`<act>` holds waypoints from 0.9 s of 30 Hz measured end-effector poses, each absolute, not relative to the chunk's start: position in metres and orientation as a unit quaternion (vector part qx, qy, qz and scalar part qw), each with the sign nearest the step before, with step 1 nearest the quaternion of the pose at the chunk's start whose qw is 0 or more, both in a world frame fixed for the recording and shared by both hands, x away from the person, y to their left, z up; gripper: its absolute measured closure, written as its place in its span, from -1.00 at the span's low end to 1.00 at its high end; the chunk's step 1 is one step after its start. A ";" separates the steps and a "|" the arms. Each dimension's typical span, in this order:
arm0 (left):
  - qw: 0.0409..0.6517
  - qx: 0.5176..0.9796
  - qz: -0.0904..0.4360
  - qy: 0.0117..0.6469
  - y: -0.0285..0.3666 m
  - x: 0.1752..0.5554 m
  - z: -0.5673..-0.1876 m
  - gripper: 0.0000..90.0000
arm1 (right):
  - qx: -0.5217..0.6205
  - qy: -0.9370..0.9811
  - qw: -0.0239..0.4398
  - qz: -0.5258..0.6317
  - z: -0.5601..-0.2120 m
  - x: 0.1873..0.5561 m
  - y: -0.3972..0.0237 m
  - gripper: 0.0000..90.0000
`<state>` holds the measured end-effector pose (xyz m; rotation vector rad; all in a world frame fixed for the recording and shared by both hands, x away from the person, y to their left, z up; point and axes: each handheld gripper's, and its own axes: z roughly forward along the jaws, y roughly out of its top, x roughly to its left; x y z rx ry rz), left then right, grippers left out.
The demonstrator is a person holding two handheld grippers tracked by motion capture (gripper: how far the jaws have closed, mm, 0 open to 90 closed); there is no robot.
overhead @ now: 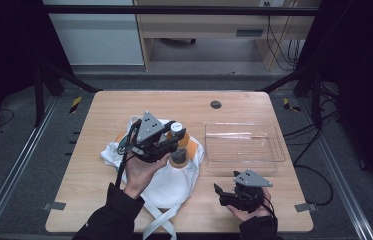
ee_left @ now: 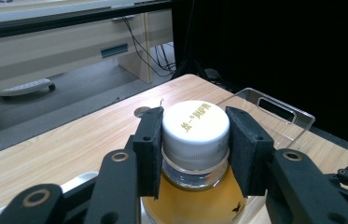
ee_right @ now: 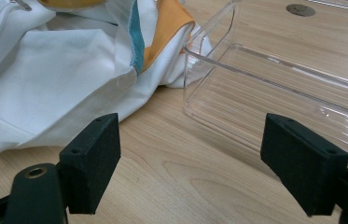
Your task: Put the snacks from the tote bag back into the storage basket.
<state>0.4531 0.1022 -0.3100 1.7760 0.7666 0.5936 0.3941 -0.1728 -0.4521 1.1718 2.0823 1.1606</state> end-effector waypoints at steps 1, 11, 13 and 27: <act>0.531 0.745 0.248 0.319 0.099 0.454 -0.310 0.31 | 0.428 0.761 0.240 0.424 -0.452 0.394 -0.173 -0.54; 0.536 0.746 0.245 0.310 0.081 0.455 -0.306 0.31 | 0.427 0.761 0.239 0.425 -0.452 0.394 -0.172 -0.54; 0.537 0.746 0.244 0.308 0.077 0.455 -0.305 0.31 | 0.426 0.762 0.240 0.426 -0.452 0.394 -0.173 -0.54; 0.542 0.748 0.241 0.298 0.053 0.461 -0.301 0.31 | 0.426 0.762 0.238 0.426 -0.452 0.394 -0.173 -0.54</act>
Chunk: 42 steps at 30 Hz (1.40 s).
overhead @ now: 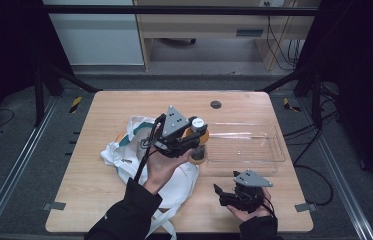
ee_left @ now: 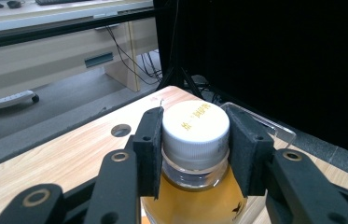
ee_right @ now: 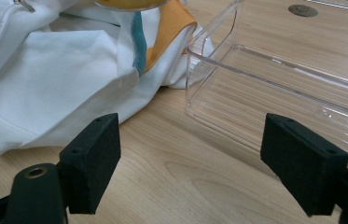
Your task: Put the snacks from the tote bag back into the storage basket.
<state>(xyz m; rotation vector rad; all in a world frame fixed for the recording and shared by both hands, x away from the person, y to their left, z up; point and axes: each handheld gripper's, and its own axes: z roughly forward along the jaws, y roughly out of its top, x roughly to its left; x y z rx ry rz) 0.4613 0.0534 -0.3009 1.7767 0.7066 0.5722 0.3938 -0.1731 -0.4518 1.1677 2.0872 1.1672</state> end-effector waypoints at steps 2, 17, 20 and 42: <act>0.542 0.748 0.240 0.298 0.052 0.462 -0.301 0.31 | 0.426 0.761 0.237 0.427 -0.452 0.394 -0.173 -0.54; 0.544 0.750 0.237 0.293 0.029 0.473 -0.300 0.31 | 0.426 0.761 0.237 0.428 -0.451 0.393 -0.173 -0.55; 0.545 0.749 0.237 0.293 0.025 0.476 -0.301 0.31 | 0.425 0.761 0.237 0.428 -0.451 0.393 -0.173 -0.55; 0.541 0.748 0.236 0.304 0.008 0.493 -0.310 0.31 | 0.422 0.763 0.236 0.429 -0.451 0.393 -0.172 -0.54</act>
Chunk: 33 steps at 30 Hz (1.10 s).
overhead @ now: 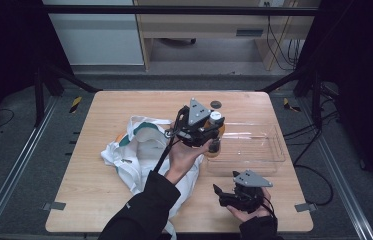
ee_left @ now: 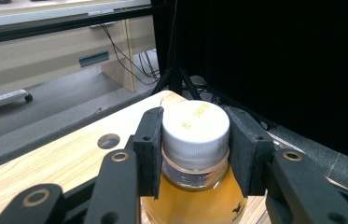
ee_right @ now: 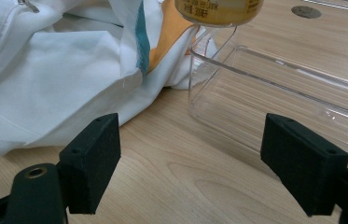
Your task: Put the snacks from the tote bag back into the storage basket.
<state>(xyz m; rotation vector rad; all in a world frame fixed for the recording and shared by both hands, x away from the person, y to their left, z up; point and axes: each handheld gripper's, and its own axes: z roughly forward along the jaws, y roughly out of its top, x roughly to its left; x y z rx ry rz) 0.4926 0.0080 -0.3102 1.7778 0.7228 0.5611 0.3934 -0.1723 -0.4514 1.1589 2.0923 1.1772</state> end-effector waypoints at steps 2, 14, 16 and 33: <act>0.541 0.748 0.235 0.304 0.006 0.494 -0.311 0.31 | 0.423 0.763 0.235 0.429 -0.451 0.393 -0.172 -0.54; 0.537 0.753 0.232 0.300 -0.008 0.500 -0.315 0.31 | 0.423 0.763 0.233 0.430 -0.451 0.393 -0.172 -0.54; 0.538 0.753 0.229 0.301 -0.009 0.501 -0.317 0.31 | 0.422 0.763 0.235 0.430 -0.451 0.394 -0.172 -0.54; 0.526 0.764 0.228 0.295 -0.021 0.506 -0.334 0.31 | 0.423 0.764 0.233 0.428 -0.452 0.393 -0.172 -0.54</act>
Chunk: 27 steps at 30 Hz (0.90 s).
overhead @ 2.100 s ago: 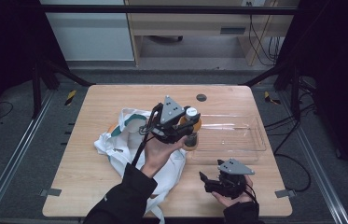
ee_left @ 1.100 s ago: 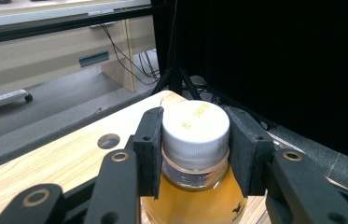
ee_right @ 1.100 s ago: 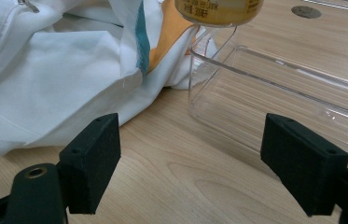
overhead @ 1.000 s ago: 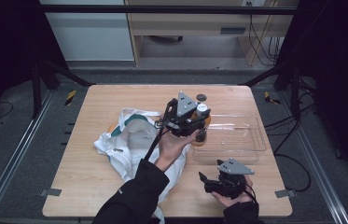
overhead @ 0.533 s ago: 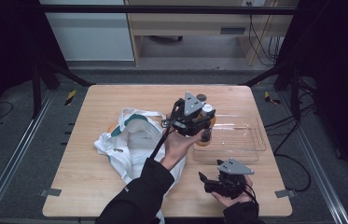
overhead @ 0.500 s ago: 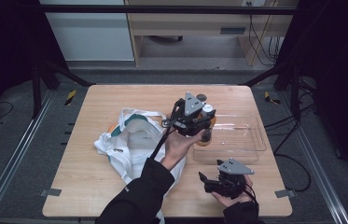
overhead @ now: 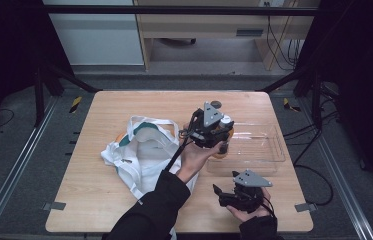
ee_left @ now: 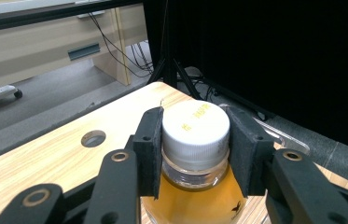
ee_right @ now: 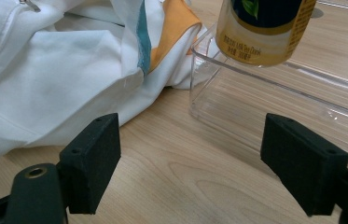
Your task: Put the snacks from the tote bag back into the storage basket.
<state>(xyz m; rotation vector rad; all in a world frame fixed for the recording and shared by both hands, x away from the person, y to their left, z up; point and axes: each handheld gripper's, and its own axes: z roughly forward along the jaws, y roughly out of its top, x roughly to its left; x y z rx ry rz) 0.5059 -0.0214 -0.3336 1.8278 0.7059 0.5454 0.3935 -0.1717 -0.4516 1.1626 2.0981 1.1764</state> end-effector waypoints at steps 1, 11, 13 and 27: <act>0.525 0.765 0.228 0.296 -0.022 0.506 -0.335 0.31 | 0.423 0.764 0.233 0.428 -0.452 0.393 -0.172 -0.54; 0.516 0.770 0.225 0.300 -0.021 0.507 -0.347 0.31 | 0.422 0.764 0.235 0.428 -0.452 0.394 -0.172 -0.55; 0.514 0.771 0.225 0.300 -0.020 0.507 -0.350 0.31 | 0.422 0.764 0.235 0.428 -0.452 0.394 -0.172 -0.55; 0.507 0.777 0.223 0.300 -0.018 0.509 -0.365 0.31 | 0.421 0.763 0.239 0.429 -0.452 0.394 -0.172 -0.55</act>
